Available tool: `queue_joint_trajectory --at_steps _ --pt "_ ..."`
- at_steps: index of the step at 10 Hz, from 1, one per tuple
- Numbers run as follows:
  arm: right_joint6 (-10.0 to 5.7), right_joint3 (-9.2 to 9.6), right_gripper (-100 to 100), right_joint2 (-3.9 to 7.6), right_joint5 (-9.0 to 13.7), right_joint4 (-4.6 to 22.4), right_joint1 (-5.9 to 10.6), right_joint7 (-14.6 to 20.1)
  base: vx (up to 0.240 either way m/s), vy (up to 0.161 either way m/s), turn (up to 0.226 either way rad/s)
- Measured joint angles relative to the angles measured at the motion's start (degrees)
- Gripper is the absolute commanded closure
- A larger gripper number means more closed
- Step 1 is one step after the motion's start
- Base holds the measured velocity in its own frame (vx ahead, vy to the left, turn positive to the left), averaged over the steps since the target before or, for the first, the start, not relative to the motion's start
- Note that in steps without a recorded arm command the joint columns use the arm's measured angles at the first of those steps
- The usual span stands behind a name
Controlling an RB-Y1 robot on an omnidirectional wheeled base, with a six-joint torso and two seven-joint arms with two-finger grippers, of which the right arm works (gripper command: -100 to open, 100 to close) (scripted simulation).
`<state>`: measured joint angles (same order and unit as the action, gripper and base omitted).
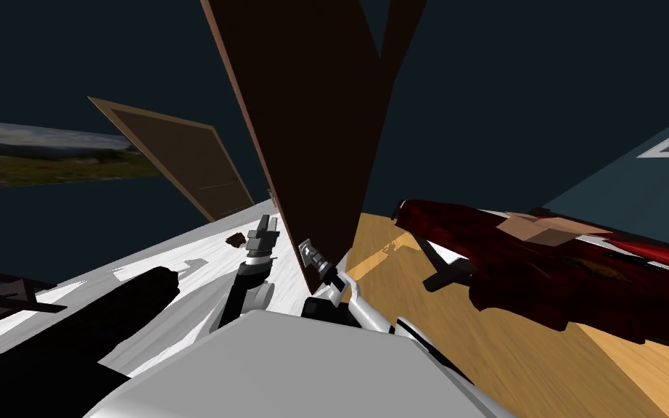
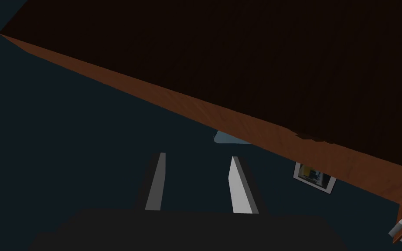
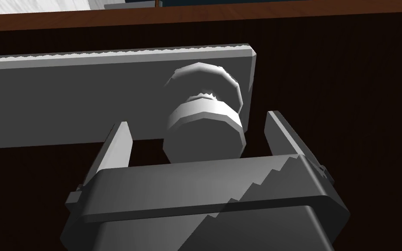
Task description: Push the door open
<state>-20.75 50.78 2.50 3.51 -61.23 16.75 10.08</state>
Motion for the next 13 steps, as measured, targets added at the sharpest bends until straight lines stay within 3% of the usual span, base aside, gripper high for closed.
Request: queue_joint_trajectory --at_steps 6,13 --pt "0.09 0.03 100 0.15 -0.02 0.06 -0.04 -0.01 0.0 0.0 -0.013" --pt "0.69 -1.17 100 1.1 -3.96 -2.81 -3.73 0.81 0.089 0.187 -0.12"
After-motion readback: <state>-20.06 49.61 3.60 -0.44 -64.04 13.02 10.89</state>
